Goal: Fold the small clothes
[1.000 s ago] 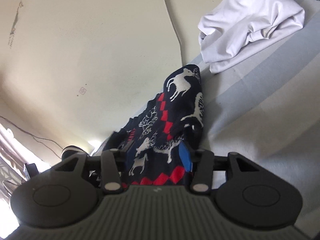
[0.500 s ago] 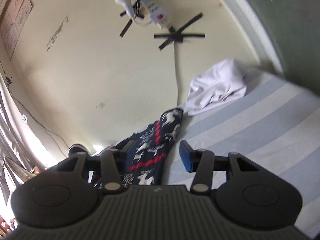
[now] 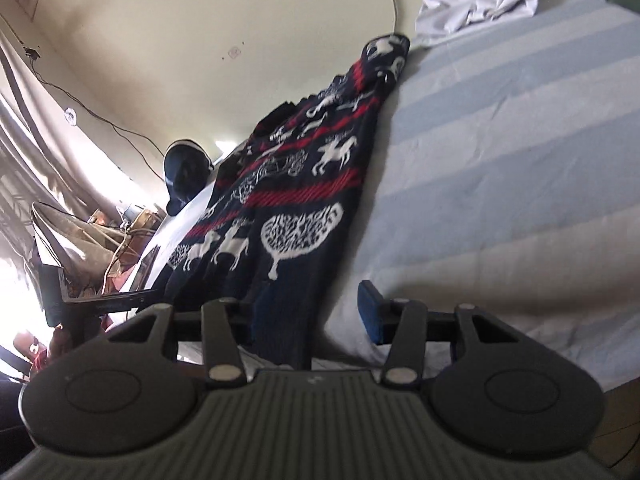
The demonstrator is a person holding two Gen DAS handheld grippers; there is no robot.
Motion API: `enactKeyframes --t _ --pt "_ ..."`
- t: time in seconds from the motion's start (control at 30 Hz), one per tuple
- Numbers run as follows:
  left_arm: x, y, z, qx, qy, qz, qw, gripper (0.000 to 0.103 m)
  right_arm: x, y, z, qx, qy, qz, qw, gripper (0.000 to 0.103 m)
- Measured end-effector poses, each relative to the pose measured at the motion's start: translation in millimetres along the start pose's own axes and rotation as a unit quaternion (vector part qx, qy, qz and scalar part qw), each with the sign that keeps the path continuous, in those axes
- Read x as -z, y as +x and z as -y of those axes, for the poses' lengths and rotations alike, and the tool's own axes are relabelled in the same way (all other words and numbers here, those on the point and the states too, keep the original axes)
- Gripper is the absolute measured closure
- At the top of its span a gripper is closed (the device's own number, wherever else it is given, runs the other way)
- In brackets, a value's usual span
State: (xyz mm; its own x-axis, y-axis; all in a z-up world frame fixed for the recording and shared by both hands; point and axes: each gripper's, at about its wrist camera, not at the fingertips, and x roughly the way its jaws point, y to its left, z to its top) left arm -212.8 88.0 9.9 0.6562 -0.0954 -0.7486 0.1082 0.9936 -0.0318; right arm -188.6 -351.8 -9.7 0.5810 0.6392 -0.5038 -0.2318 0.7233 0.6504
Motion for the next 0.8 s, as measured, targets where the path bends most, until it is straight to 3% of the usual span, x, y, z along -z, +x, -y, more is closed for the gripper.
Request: enactKeyframes --t 0.07,0.13,0.17,0.2,0.27,0.33,0.43,0.5,0.57,0.63,0.7,0.8 --pt "2.9 -3.6 -0.5 -0.001 -0.004 0.001 1.0000 0.051 1.1 8.2 -2.3 -0.008 0.005 0.007 1.000 0.053" --pt "4.5 -6.0 0.3 0.000 -0.004 0.005 1.0000 0.069 -0.2 13.7 -7.9 -0.013 0.004 0.006 1.000 0.060" --pt "4.9 -7.2 1.1 0.004 -0.003 0.006 1.0000 0.086 -0.1 18.2 -11.4 -0.013 -0.003 0.002 1.000 0.073" --pt "4.9 -7.9 2.2 0.013 -0.004 0.005 0.9999 0.096 0.6 23.7 -14.7 -0.011 -0.008 -0.006 1.000 0.078" --pt "4.8 -10.3 4.7 0.009 -0.005 0.009 0.9999 0.097 2.2 25.7 -18.4 0.006 -0.025 -0.005 1.000 0.094" --pt "5.0 -16.6 5.4 0.006 -0.004 0.016 0.9998 0.097 -2.6 21.1 -18.9 0.021 -0.029 0.001 0.999 0.097" --pt "5.7 -33.3 4.1 0.007 0.001 0.030 0.9995 0.097 -14.8 -14.0 -14.2 0.072 -0.046 0.054 0.995 0.097" --pt "4.6 -35.8 8.2 0.018 0.010 0.028 0.9994 0.097 -24.3 -36.8 -2.0 0.078 -0.023 0.076 0.994 0.100" --pt "0.4 -30.7 18.7 0.000 0.031 0.025 0.9992 0.092 -28.8 -44.0 1.7 0.116 -0.034 0.079 0.990 0.100" --pt "-6.3 -26.4 23.4 0.000 0.034 0.030 0.9990 0.086 -32.4 -48.3 9.9 0.105 -0.017 0.079 0.991 0.094" --pt "-15.8 -25.5 23.7 -0.005 0.018 0.042 0.9990 0.042 -37.0 -52.3 9.9 0.097 -0.012 0.100 0.990 0.094" --pt "-37.8 -23.9 26.8 -0.035 0.006 0.073 0.9967 0.025 -43.5 -45.2 -0.7 0.080 -0.030 0.117 0.989 0.081"
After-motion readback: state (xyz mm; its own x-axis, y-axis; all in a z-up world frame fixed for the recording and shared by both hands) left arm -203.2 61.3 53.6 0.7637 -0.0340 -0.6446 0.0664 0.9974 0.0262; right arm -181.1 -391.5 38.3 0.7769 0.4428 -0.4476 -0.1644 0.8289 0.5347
